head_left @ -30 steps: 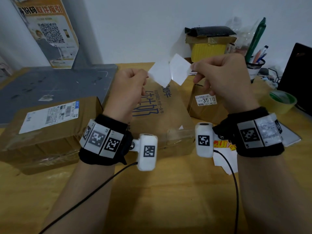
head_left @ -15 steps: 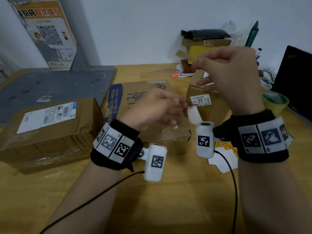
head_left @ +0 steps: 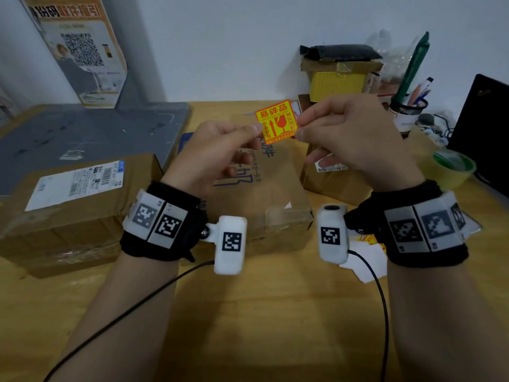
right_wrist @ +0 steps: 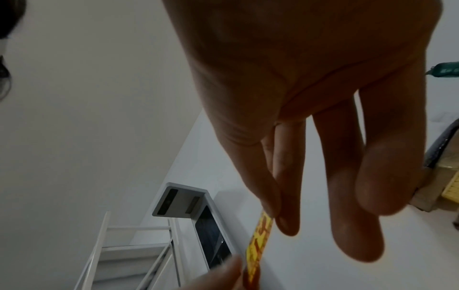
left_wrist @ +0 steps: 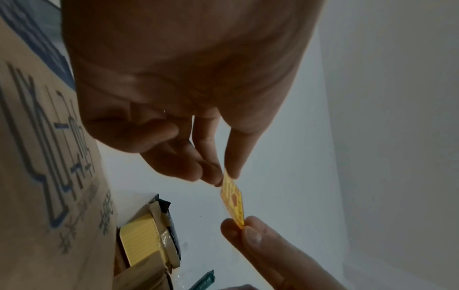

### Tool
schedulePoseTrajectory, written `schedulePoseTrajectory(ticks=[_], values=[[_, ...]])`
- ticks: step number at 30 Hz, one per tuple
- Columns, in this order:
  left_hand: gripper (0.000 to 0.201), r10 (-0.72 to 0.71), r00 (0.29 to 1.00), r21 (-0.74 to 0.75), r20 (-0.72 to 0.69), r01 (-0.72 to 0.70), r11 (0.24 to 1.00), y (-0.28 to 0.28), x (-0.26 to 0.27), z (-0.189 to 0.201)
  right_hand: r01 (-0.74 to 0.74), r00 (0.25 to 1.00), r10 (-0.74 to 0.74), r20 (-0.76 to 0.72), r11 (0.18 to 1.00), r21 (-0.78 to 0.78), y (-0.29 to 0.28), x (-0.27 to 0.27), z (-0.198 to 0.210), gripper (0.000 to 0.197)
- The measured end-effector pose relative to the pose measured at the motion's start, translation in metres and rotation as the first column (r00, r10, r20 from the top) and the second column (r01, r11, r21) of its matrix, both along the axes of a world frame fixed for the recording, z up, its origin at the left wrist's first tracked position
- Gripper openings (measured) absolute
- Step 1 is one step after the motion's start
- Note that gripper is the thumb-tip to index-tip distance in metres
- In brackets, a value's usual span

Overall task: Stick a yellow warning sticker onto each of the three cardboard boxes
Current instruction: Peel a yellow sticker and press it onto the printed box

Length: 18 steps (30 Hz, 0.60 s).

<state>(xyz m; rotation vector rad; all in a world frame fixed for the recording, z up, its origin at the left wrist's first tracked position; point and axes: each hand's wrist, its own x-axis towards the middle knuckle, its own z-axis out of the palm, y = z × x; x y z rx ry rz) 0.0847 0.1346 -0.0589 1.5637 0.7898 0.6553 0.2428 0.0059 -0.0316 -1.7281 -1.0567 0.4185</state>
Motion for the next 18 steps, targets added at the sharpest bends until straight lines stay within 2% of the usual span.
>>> schedulePoseTrajectory(ticks=[4, 9, 12, 16, 18], values=[[0.013, 0.069, 0.996, 0.143, -0.064, -0.059, 0.988, 0.001, -0.002, 0.0, -0.018, 1.0, 0.018, 0.001, 0.998, -0.067, 0.002, 0.002, -0.002, 0.023], [0.015, 0.07, 0.984, 0.231, -0.166, -0.03, 0.972, 0.002, -0.007, 0.003, -0.037, 0.998, 0.043, 0.049, 0.99, -0.133, 0.006, 0.005, -0.009, 0.023], [0.023, 0.026, 0.963, 0.228, -0.27, 0.037, 0.973, 0.002, -0.007, 0.001, -0.06, 0.99, 0.09, 0.106, 0.964, -0.26, 0.012, 0.007, -0.014, 0.032], [0.033, -0.036, 0.913, 0.175, -0.407, 0.117, 0.978, 0.0, -0.008, 0.003, -0.065, 0.984, 0.122, 0.132, 0.925, -0.374, 0.018, 0.011, -0.022, 0.027], [0.039, -0.046, 0.896, 0.141, -0.441, 0.12, 0.983, -0.001, -0.008, 0.005, -0.06, 0.981, 0.133, 0.143, 0.901, -0.43, 0.02, 0.012, -0.024, 0.03]])
